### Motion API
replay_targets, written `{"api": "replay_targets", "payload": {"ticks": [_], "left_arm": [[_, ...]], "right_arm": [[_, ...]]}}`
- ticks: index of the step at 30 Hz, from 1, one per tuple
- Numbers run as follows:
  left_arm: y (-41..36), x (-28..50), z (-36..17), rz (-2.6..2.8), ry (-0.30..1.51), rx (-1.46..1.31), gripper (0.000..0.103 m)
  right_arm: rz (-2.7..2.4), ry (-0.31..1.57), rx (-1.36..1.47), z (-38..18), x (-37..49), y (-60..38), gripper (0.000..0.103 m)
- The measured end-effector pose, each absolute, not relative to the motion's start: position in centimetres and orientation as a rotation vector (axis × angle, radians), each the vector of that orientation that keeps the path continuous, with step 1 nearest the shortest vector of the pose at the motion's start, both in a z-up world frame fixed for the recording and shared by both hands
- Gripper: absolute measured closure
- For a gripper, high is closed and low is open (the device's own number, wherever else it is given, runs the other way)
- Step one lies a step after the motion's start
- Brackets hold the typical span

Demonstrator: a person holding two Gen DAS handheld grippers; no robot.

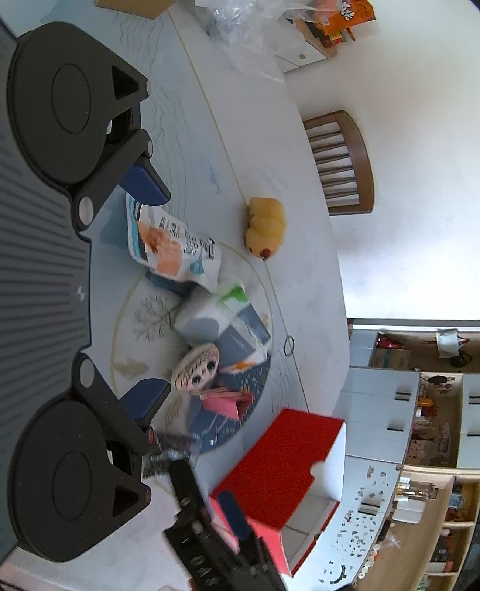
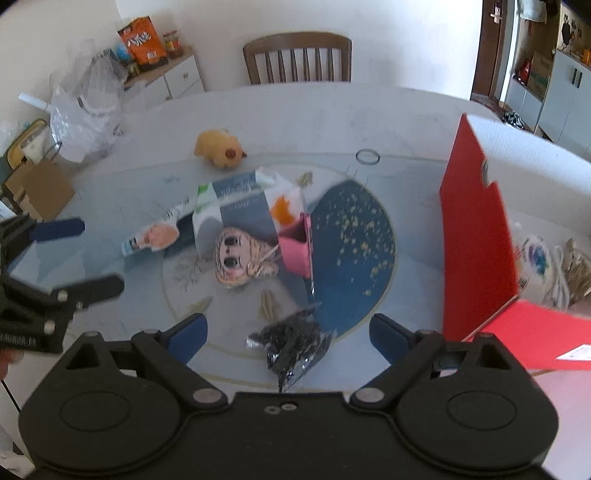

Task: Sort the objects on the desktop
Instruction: 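Withdraw both tools from the box back over the table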

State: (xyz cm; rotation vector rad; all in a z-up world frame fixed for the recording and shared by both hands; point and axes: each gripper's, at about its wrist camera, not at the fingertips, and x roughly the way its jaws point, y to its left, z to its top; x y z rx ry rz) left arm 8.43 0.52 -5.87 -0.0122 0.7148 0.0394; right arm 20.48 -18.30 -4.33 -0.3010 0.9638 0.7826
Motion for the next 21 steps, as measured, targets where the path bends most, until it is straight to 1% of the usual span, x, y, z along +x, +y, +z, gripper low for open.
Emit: {"api": "replay_targets", "payload": {"ticks": [10, 21], "left_arm": [[3.3, 12.4, -8.1, 0.037, 0.760, -0.018, 0.002], [4.9, 16.1, -11.1, -0.014, 0.849, -0.050, 0.003]], "right_arm": [[0.754, 0.988, -0.328, -6.1, 20.5, -17.2, 0.010], [0.711, 1.018, -0.333, -7.6, 21.0, -16.7, 0.013]]}}
